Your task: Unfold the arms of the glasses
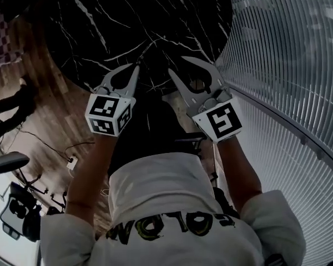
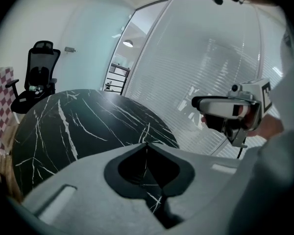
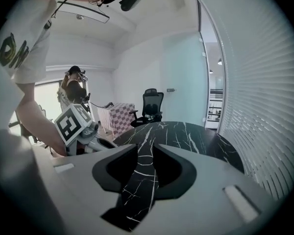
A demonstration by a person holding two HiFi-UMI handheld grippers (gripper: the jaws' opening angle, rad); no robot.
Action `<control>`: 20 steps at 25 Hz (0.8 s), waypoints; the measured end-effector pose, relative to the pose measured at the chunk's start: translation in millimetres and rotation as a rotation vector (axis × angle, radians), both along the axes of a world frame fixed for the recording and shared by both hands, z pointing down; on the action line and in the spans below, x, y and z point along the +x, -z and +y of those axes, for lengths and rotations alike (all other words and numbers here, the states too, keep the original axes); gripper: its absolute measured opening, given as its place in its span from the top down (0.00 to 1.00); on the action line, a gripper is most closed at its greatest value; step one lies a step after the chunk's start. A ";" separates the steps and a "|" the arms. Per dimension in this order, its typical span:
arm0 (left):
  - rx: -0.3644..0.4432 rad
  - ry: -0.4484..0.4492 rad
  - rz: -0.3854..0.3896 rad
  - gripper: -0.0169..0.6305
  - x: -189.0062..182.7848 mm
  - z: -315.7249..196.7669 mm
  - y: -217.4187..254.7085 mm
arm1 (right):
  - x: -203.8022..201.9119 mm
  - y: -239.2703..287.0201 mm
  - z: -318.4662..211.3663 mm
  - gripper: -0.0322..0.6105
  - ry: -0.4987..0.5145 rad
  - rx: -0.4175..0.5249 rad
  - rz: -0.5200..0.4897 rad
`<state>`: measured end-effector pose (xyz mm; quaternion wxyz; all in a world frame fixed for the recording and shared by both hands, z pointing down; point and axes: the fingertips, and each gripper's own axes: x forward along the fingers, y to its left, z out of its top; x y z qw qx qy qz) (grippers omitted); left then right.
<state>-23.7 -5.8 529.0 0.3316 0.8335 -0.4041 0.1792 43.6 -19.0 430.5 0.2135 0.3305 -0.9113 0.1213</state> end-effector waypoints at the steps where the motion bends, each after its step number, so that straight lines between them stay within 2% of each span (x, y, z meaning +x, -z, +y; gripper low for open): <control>1: -0.005 -0.004 -0.004 0.97 0.9 0.5 -9.5 | -0.3 -5.5 0.7 0.79 -0.002 -0.001 -0.004; 11: -0.019 -0.008 -0.014 0.97 0.0 -4.7 -70.4 | 0.8 -61.4 16.0 0.81 -0.028 -0.076 -0.005; 20: -0.008 -0.009 -0.029 0.96 1.5 -8.9 -99.3 | 9.6 -93.1 24.9 0.82 -0.049 -0.119 0.004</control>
